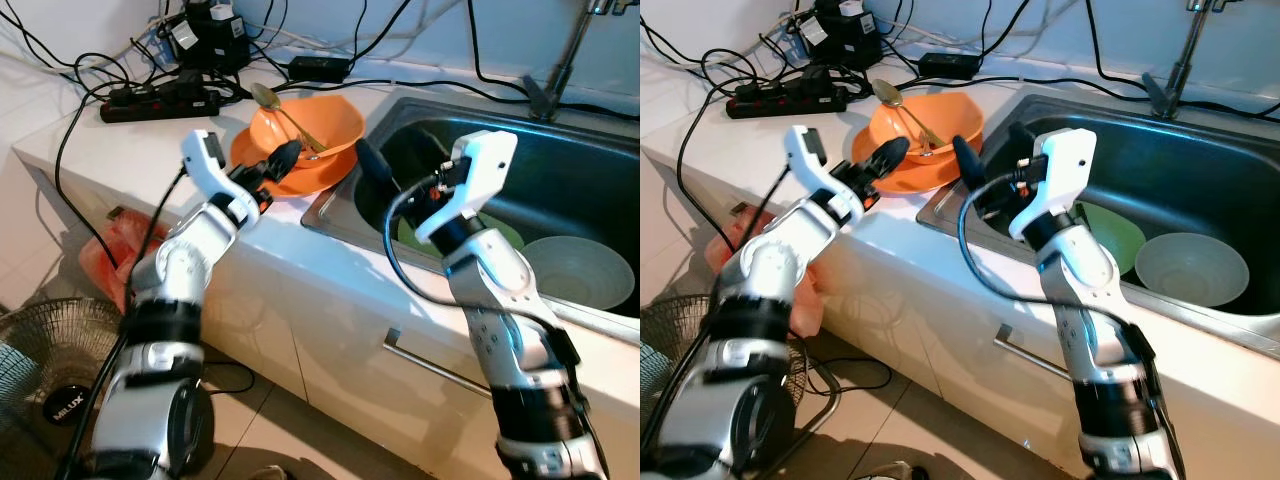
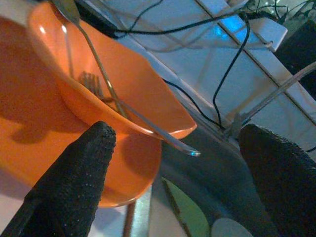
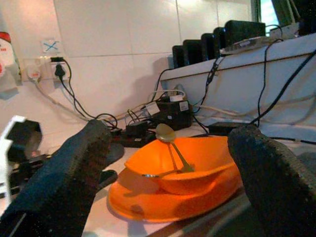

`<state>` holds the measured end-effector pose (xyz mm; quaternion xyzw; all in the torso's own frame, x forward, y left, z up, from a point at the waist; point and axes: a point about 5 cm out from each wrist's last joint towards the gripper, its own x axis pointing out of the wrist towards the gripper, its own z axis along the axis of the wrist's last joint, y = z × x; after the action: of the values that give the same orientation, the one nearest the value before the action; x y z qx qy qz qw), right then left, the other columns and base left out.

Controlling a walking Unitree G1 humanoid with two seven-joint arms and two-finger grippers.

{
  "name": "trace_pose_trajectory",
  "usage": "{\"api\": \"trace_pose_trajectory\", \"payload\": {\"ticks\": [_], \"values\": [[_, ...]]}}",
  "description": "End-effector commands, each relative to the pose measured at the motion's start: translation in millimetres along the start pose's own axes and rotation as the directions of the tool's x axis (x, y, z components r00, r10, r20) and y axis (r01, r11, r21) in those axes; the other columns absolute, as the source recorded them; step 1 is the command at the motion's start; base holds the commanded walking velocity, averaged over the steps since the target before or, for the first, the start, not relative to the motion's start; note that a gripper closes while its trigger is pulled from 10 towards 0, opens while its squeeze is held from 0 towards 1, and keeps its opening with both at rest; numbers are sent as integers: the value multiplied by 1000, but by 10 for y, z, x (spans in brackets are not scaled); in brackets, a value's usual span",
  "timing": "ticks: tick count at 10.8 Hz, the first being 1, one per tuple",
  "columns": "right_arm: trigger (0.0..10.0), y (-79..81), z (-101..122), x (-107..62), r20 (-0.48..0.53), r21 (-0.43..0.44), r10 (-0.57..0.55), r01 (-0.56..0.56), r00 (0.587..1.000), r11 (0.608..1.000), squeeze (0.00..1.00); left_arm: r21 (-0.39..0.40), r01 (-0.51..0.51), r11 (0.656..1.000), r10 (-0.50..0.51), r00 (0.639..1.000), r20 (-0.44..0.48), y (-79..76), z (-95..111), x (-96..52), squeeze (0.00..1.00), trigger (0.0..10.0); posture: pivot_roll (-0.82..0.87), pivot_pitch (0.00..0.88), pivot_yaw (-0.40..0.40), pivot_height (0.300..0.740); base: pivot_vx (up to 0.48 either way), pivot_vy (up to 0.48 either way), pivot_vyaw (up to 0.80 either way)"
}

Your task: Kitchen organization

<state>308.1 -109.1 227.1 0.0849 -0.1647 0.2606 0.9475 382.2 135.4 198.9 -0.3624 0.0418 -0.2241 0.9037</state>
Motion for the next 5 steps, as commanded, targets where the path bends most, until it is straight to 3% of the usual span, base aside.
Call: {"api": "trace_pose_trajectory", "payload": {"ticks": [1, 5], "values": [[10000, 40, 46, -25, 2, 1, 12, -12, 1000, 1000, 0, -30, -3, 1000, 3, 1000, -2, -5, 13, 32, 0, 10000, 22, 74, 139, 740, 0, 0, 0], [10000, 52, 150, -173, -13, -17, -17, 16, 1000, 1000, 0, -125, -1, 992, 1, 1000, 2, 6, 20, 155, 0, 10000, -49, 110, 158, 740, 0, 0, 0]]}}
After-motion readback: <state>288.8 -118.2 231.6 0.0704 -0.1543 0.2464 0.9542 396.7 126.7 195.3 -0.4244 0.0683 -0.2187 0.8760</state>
